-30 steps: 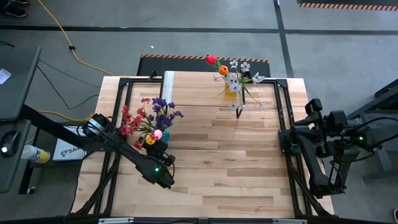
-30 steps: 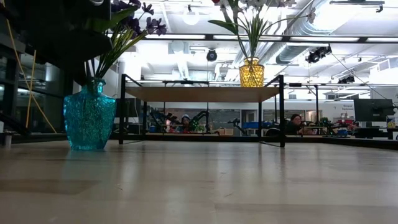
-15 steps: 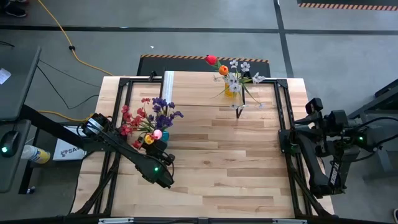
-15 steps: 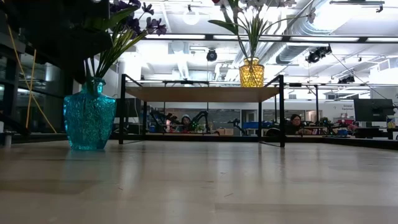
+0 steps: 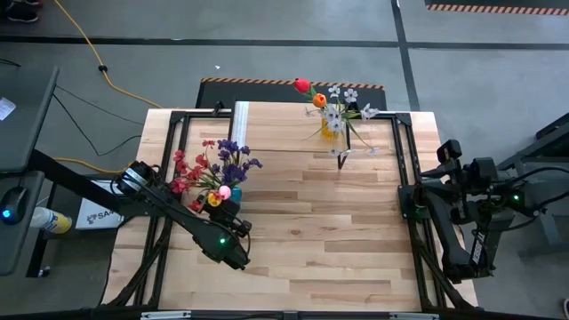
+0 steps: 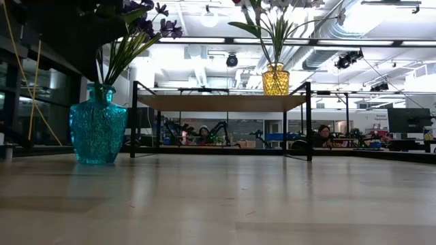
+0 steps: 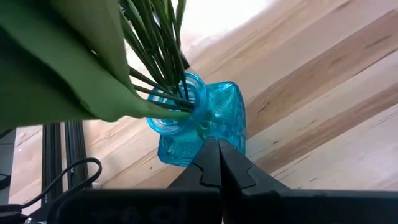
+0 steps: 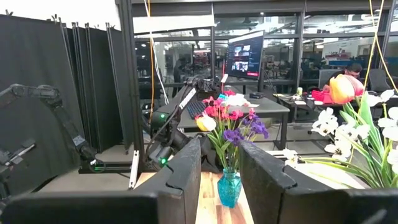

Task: Pick and place flowers into a vace then onto a shelf
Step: Put the blue vase on the shelf

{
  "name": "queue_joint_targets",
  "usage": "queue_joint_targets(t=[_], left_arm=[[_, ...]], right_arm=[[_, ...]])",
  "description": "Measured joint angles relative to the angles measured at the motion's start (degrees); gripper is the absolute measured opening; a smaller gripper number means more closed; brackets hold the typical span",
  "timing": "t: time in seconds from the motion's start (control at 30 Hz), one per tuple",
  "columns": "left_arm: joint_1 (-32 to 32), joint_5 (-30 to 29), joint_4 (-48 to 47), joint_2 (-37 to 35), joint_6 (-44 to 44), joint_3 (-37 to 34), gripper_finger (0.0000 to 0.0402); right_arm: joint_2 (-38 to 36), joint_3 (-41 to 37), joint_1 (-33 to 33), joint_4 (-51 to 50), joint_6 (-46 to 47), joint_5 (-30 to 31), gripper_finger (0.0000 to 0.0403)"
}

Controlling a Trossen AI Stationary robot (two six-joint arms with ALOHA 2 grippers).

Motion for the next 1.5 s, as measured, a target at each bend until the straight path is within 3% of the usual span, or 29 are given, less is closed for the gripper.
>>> queue_joint_targets(t=[0.13, 0.5, 0.9, 1.2, 1.5], left_arm=[[0.0, 0.08, 0.02, 0.02, -0.07, 0.0, 0.0024], [0.0, 1.74, 0.04, 0.02, 2.89, 3.08, 0.0115], [0.0, 1.6, 0.04, 0.02, 2.18, 4.39, 0.0118], [-1.37, 2.07, 0.05, 0.02, 1.4, 4.39, 0.0141], [-3.83, 3.66, 0.08, 0.02, 1.42, 4.39, 0.0229]], right_arm=[[0.0, -0.02, 0.0, -0.02, 0.01, -0.23, 0.0099], [0.0, -0.04, 0.0, -0.04, 0.01, -0.09, 0.0099], [0.0, -0.07, 0.0, -0.46, -0.01, -0.21, 0.0099], [0.0, -0.07, 0.0, -0.69, 0.01, -0.41, 0.0099], [-0.01, -0.07, 0.0, -1.38, -0.53, -0.39, 0.0099]])
